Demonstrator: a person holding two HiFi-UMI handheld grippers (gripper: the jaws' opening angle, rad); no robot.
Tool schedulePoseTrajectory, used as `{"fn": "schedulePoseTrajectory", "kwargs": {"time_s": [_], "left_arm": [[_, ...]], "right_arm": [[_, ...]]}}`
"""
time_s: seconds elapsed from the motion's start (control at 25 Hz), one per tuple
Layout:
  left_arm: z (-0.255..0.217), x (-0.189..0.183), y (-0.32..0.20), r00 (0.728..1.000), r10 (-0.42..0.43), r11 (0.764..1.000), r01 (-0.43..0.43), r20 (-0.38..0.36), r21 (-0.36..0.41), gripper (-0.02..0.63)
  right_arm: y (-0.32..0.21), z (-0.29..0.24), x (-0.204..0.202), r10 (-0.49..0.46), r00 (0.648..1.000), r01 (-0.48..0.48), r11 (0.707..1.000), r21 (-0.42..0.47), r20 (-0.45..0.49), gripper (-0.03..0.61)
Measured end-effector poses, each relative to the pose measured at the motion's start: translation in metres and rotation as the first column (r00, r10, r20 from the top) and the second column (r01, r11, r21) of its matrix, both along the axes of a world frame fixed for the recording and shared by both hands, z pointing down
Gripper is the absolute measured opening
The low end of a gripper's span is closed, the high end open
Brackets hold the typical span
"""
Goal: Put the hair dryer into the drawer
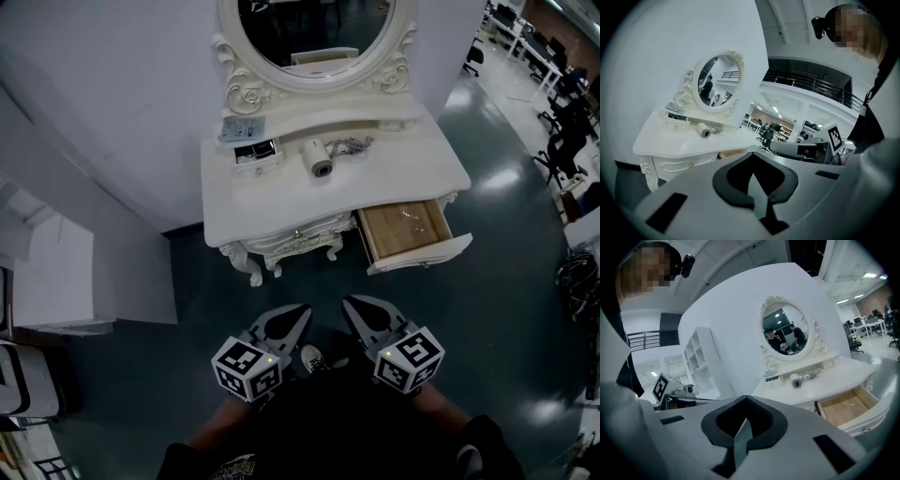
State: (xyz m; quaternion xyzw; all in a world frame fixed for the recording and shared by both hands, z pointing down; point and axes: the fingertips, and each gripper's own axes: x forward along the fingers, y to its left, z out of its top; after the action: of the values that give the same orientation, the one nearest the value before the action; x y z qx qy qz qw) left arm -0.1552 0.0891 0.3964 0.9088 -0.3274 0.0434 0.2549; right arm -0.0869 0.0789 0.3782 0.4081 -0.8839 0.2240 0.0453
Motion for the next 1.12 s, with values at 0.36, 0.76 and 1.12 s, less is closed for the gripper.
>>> {"fn": "schedulePoseTrajectory", "kwargs": {"time_s": [0.36,0.76,1.12], "left_arm": [[0.0,-0.002,-0.019,0.999,-0.038,0.999,0.038,0.0,0.003,0.003],[0.002,0.016,-0.073,0.992,-0.123,0.992,0.123,0.011,-0.011,0.003],[0.005,0.045,-0.132,0.985,-0.17,0.985,0.17,0.024,-0.019,0.003]], "right_arm": [[-0.022,0.0,0.002,-0.022,1.0,0.022,1.0,0.004,-0.01,0.029],[-0.086,0.0,0.027,-0.079,0.997,0.079,0.997,0.009,-0.026,0.029],[-0.154,0.003,0.058,-0.119,0.991,0.12,0.993,0.008,-0.054,0.029]]}}
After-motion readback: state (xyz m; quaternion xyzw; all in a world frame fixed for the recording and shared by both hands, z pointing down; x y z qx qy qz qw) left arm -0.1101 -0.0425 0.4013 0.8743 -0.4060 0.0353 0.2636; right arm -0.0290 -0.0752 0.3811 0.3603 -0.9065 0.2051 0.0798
